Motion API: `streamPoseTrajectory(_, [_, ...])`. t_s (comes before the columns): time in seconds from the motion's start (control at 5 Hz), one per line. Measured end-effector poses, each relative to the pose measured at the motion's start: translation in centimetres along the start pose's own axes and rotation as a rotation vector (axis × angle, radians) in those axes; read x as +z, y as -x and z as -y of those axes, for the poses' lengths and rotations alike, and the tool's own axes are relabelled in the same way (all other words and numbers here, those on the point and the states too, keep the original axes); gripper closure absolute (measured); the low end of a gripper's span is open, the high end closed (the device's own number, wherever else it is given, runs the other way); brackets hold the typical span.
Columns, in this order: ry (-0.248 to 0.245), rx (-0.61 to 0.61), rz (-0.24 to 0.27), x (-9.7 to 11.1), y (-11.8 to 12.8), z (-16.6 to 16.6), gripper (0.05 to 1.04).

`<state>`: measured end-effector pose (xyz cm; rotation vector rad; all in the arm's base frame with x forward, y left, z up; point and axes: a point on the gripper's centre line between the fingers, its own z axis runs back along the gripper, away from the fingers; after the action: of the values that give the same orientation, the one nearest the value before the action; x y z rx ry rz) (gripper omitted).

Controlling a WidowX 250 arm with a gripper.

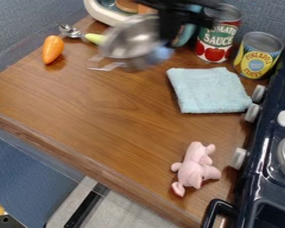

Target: Put the silver pot on top of the light blue cloth

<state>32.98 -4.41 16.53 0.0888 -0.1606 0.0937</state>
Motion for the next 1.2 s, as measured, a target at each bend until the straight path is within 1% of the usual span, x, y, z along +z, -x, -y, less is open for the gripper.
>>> streamPoseTrajectory(0.2, [0.032,-0.038,0.014,-0.5,-2.3,3.8,1.031])
streamPoseTrajectory(0.4, [0.067,-0.059,0.026,-1.9,-3.8,6.2,1.031])
streamPoseTrajectory(0.8, [0.040,-0.079,-0.041,-5.9,-4.1,7.1,1.031])
streamPoseTrajectory(1.0, [0.038,-0.066,-0.046,-6.5,-4.3,7.0,1.031])
streamPoseTrajectory(1.2, [0.065,-0.027,-0.057,-7.3,-4.4,7.2,1.010])
